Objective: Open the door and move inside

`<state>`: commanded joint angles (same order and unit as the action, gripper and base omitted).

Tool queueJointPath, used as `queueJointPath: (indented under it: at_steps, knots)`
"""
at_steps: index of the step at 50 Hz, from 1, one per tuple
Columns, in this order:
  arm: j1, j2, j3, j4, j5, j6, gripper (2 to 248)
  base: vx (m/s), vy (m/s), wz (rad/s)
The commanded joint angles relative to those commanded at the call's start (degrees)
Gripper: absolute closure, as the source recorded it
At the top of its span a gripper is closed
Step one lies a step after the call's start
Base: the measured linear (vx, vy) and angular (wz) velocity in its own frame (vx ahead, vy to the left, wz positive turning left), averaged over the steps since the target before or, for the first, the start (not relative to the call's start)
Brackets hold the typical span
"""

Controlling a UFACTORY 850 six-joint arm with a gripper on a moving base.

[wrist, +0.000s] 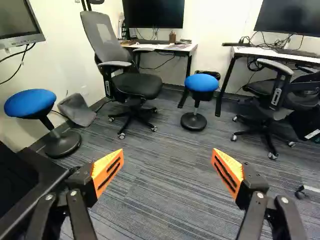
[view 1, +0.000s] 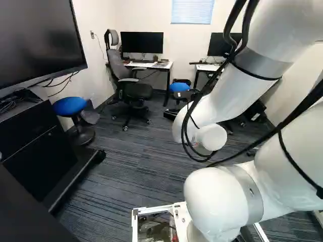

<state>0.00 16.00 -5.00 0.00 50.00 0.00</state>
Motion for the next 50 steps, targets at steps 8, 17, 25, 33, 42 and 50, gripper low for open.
queueJointPath:
  at_steps: [8,17,25,33,42,50]
  knots:
    - [0.0,0.0,0.0,0.0,0.0,0.0,3,0.183,0.013,0.011]
    - [0.0,0.0,0.0,0.0,0.0,0.0,3,0.184,0.014,0.01]
    - [0.0,0.0,0.0,0.0,0.0,0.0,3,0.179,0.01,0.013]
    - [0.0,0.0,0.0,0.0,0.0,0.0,3,0.182,0.009,0.016]
    - [0.0,0.0,0.0,0.0,0.0,0.0,3,0.182,0.005,0.014]
    - [0.0,0.0,0.0,0.0,0.0,0.0,3,0.19,0.006,0.01]
